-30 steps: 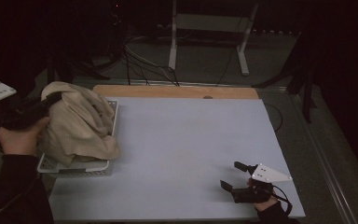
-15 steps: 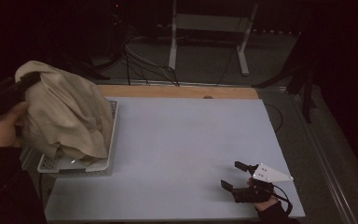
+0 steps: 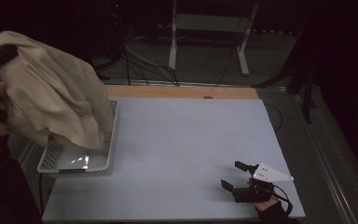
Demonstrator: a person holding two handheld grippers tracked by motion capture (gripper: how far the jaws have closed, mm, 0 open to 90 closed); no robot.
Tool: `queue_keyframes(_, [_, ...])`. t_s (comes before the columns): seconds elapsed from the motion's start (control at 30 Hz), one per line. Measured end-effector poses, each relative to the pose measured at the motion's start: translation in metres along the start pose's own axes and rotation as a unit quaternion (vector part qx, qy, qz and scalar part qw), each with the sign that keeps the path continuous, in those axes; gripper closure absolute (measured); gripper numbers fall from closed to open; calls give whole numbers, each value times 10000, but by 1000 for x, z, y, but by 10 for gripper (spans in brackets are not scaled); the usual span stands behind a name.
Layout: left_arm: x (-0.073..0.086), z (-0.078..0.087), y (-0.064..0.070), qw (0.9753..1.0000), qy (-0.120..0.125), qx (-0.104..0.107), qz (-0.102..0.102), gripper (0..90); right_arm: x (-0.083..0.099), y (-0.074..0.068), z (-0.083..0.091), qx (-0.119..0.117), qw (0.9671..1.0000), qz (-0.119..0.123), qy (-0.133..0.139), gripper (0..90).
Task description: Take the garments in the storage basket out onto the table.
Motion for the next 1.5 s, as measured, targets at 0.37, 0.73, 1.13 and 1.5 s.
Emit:
queue_keyframes(0.37, [-26, -8, 14, 9951, 713, 648, 238, 785, 1, 0, 0, -27, 10000, 13, -26, 107])
queue_keyframes(0.73, [-32, -52, 47, 9881, 742, 1330, 223, 785, 1, 0, 0, -42, 10000, 14, -16, 107])
queue_keyframes(1.13, [-21, -108, 82, 9812, 486, 1840, 312, 784, 1, 1, 3, -1, 10000, -19, 61, 107])
queue_keyframes(1.5, [5, -164, 112, 9728, 78, 2290, 345, 784, 1, 2, 6, 41, 9999, -21, 116, 107])
Point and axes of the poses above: each handheld gripper's, and its own axes: z roughly backward along the jaws, x roughly out of its underside, y roughly to its right, the point moved 3 cm from there along -z, roughly forward along the jaws, and after that the axes turned 8 degrees about -y, right-handed, at the moved point
